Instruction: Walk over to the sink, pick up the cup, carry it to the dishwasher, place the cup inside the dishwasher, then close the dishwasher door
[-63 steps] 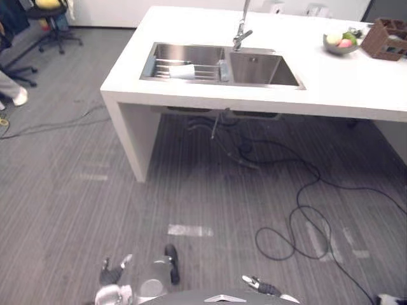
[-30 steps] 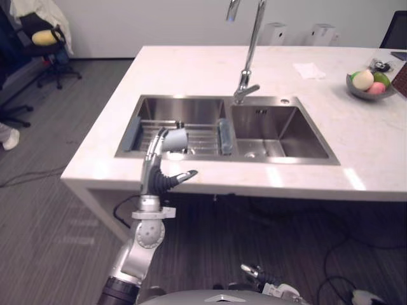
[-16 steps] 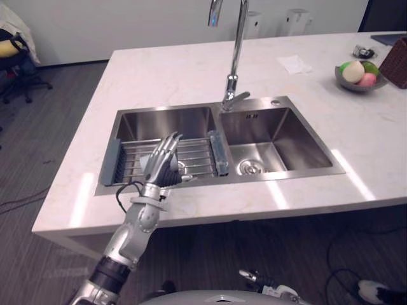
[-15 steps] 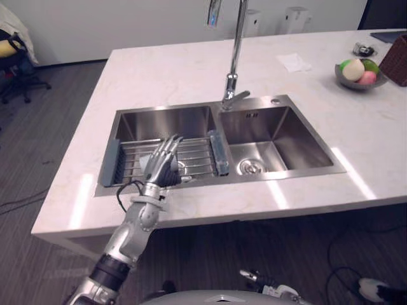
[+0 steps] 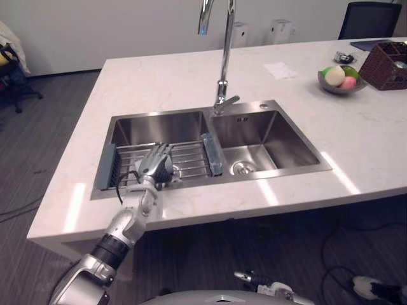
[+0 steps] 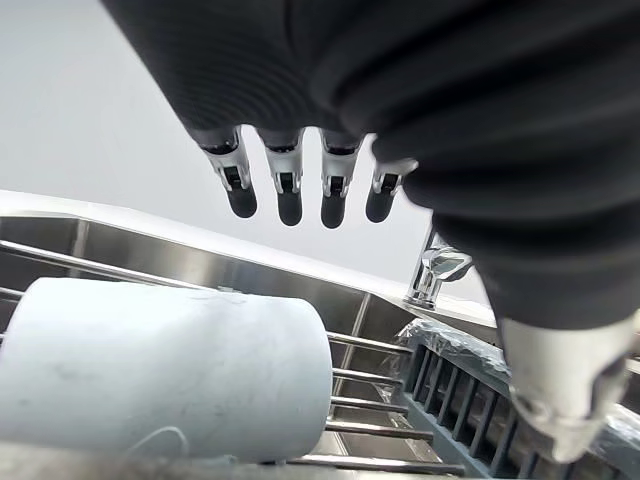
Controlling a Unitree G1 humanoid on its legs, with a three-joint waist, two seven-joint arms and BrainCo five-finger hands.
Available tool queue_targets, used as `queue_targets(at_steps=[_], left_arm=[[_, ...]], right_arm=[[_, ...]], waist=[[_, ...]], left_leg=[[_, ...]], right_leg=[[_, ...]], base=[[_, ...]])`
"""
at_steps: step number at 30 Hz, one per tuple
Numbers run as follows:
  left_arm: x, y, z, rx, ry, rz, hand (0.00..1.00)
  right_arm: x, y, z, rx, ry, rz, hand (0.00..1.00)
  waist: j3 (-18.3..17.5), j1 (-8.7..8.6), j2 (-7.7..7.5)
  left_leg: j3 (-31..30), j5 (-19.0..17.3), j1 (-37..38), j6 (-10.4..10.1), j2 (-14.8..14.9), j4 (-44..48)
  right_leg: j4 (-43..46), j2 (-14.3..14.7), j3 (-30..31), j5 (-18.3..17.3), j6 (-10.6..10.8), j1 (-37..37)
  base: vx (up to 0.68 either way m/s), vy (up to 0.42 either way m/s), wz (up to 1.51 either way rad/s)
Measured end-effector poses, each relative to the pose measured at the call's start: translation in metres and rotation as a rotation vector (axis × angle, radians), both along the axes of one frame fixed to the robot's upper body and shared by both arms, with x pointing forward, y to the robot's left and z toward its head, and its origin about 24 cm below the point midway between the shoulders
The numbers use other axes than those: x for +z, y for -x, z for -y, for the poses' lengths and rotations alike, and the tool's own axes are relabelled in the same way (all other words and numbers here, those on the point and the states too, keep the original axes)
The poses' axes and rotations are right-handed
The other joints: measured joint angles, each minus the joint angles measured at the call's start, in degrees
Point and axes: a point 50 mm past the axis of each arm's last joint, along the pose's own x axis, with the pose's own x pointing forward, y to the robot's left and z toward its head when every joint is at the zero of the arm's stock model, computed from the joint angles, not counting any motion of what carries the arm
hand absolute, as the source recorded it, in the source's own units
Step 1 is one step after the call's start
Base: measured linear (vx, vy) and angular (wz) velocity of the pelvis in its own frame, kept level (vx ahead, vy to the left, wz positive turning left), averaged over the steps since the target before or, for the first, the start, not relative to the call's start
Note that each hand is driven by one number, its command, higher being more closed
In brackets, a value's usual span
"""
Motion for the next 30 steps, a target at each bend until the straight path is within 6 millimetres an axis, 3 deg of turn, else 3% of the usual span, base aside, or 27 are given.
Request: queue_targets(at_steps=[14,30], left_arm=[[-0.001,-0.022,-0.023,0.079,-0.131,-0.091,0.0],[-0.02,-0.022,-0.051,0.177,-0.25,-0.246,0.0]], right_arm=[[0.0,-0.005,-0.003,0.005,-0.012,-0.019,0.0],[-0.001,-0.006,-0.004,0.044,-0.012,-0.024,0.0]], waist=[[-0.4,-1.24,-0.62],[-0.5,-1.68,-0.74]], left_leg=[[0.7,-0.3,-0.5,-0.2,0.0,0.0],[1.7,-0.6,-0.5,-0.3,0.0,0.0]], right_leg=[[-1.5,0.1,0.5,0.9,0.0,0.0],[-1.6,0.2,1.1,1.0,0.1,-0.3]], base=[[0.0,-0.005,-0.01],[-0.01,-0.004,-0.01]])
